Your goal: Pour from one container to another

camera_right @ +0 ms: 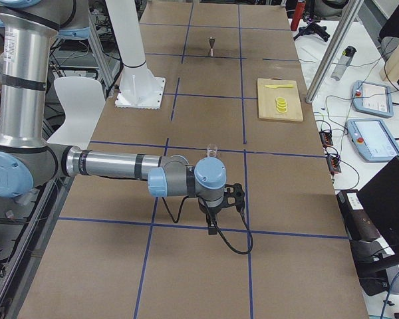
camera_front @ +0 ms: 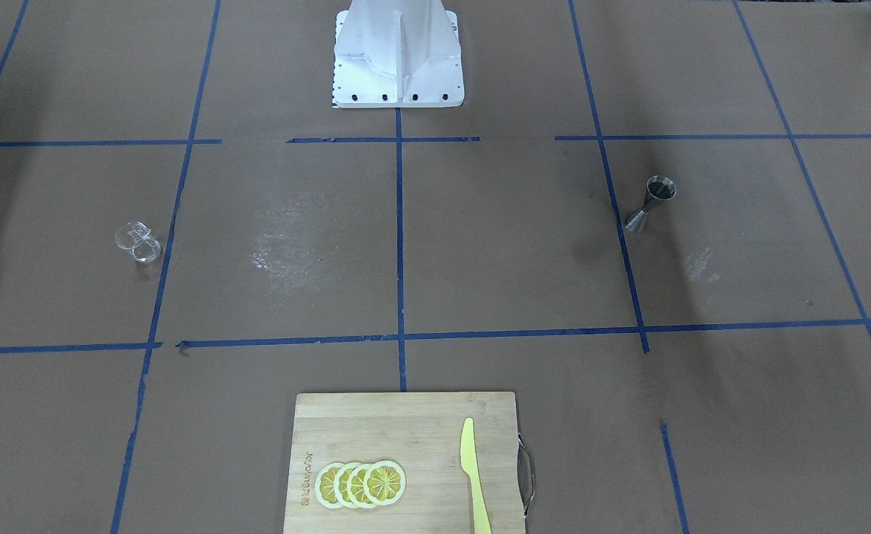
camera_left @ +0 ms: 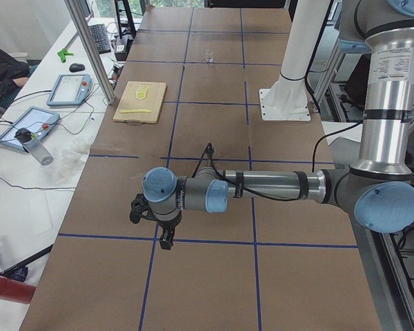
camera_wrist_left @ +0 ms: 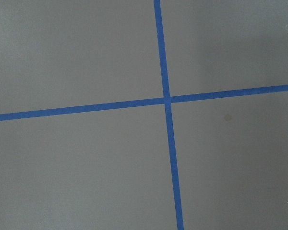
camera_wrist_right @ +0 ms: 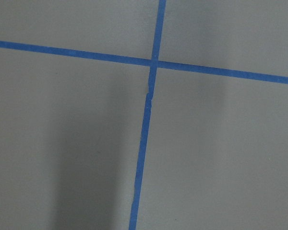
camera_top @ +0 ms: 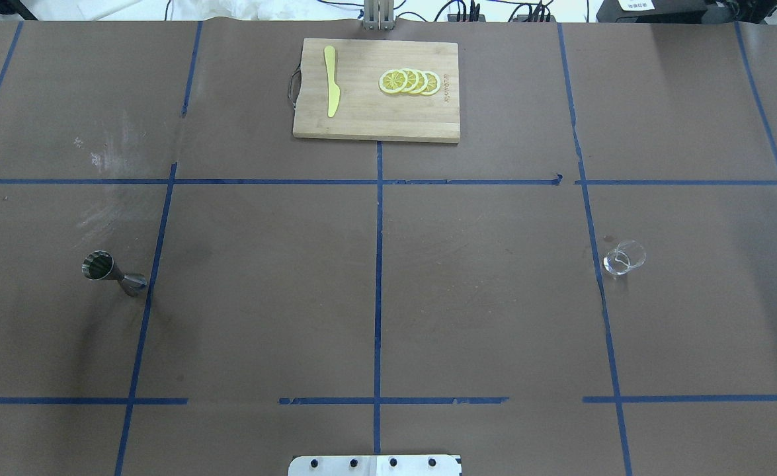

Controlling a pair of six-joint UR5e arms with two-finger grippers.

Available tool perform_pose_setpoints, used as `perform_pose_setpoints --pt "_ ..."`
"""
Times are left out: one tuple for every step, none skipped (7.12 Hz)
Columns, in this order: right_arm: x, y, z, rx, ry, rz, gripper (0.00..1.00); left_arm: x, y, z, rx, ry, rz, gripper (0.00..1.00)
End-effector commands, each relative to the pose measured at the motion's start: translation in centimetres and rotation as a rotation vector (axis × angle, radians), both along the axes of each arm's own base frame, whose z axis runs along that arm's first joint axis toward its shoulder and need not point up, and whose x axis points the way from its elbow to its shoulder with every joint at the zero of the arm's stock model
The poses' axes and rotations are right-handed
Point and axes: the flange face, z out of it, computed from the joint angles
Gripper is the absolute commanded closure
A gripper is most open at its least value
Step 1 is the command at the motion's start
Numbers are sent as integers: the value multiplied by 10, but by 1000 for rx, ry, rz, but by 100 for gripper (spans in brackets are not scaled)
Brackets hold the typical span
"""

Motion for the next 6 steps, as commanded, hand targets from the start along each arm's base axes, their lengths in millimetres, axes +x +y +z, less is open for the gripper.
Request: perform_pose_setpoints --pt "-2 0 0 0 1 -5 0 0 0 -1 1 1 0 0" --pt "-3 0 0 0 1 -6 0 0 -1 -1 3 1 0 0" --pt "-7 -1 0 1 1 -16 0 0 -1 -1 3 1 0 0" --pt "-8 -1 0 1 1 -18 0 0 -1 -1 3 1 0 0" --pt "-8 -1 0 1 2 -19 0 0 0 0 0 1 0 0" --pt "-8 -1 0 2 2 -19 0 0 0 0 0 1 0 0"
